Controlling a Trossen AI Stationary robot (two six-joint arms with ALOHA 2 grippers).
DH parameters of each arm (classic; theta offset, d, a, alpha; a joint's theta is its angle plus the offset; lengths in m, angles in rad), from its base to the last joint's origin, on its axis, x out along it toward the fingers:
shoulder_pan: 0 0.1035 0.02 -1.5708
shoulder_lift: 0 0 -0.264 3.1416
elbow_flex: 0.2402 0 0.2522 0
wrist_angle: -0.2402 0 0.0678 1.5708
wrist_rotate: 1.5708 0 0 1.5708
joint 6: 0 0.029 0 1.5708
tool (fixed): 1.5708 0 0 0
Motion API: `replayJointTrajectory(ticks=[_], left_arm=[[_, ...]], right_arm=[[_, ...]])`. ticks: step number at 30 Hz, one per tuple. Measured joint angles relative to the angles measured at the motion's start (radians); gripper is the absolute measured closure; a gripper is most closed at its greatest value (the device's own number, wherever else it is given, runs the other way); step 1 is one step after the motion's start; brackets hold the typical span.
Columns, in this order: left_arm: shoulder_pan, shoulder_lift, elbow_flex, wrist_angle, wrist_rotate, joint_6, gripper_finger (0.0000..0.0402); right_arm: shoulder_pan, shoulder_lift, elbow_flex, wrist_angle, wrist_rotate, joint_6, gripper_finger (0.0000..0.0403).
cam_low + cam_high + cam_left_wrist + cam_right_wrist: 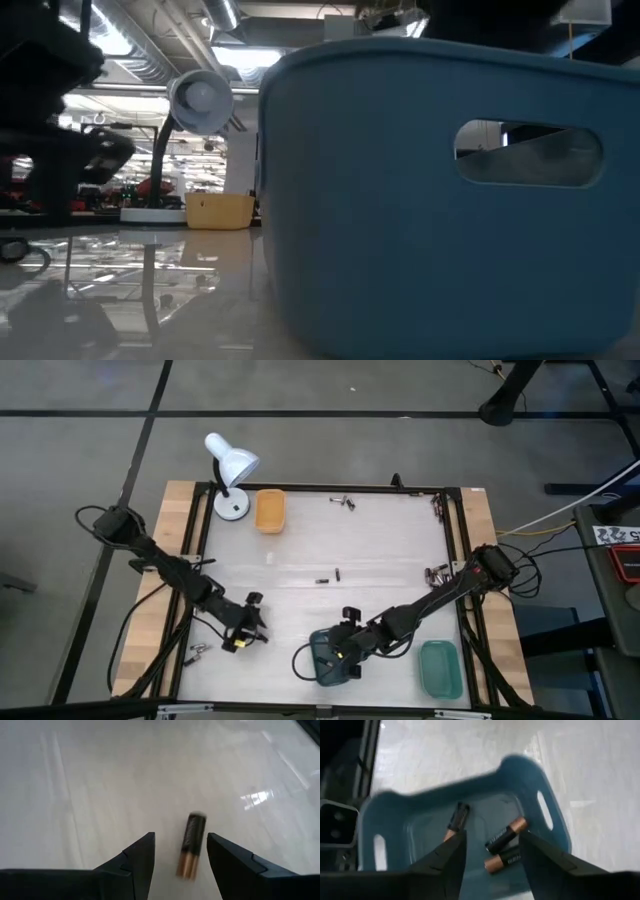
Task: Sort batteries
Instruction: Put the black battery into the blue bin
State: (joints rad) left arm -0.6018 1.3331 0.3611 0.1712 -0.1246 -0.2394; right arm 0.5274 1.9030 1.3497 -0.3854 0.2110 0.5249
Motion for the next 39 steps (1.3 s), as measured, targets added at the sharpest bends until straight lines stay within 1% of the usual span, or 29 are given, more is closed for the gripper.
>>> replayJointTrajectory(ticks=[8,12,17,21,24,25,28,32,36,39], left_arm=[[-0.091,0.005,0.0,0.001,0.0,-0.049,0.0233],[-0.128,0.062,0.0,0.014,-0.011,-0.078,0.0238],[-0.164,0.184,0.007,0.1,-0.11,-0.108,0.0272],[-0.173,0.214,0.004,0.146,-0.17,-0.117,0.0319],[-0.171,0.208,0.001,0.173,-0.181,-0.066,0.036],[-0.17,0.204,0.0,0.179,-0.181,-0.05,0.0363],[-0.169,0.184,0.0,0.185,-0.184,-0.014,0.0363],[-0.166,0.141,-0.005,0.175,-0.229,0.012,0.0363],[-0.163,0.08,-0.004,0.22,-0.278,0.071,0.0354],[-0.141,0.035,-0.004,0.25,-0.299,0.117,0.0353]], right_arm=[[0.002,-0.001,0.067,0.0,0.058,-0.005,0.0215],[0.002,-0.001,0.091,0.0,0.075,-0.006,0.0215],[0.002,-0.001,0.109,0.0,0.101,-0.006,0.0215],[0.003,-0.002,0.112,0.001,0.113,-0.006,0.0215],[0.002,-0.002,0.112,0.001,0.113,-0.001,0.0215],[0.002,-0.002,0.112,0.002,0.118,0.0,0.0215],[0.003,-0.002,0.112,0.014,0.158,-0.001,0.0215],[0.002,-0.002,0.112,0.075,0.201,-0.025,0.0215],[0.002,-0.002,0.112,0.154,0.241,-0.071,0.0215],[0.002,-0.002,0.112,0.167,0.265,-0.084,0.0215]])
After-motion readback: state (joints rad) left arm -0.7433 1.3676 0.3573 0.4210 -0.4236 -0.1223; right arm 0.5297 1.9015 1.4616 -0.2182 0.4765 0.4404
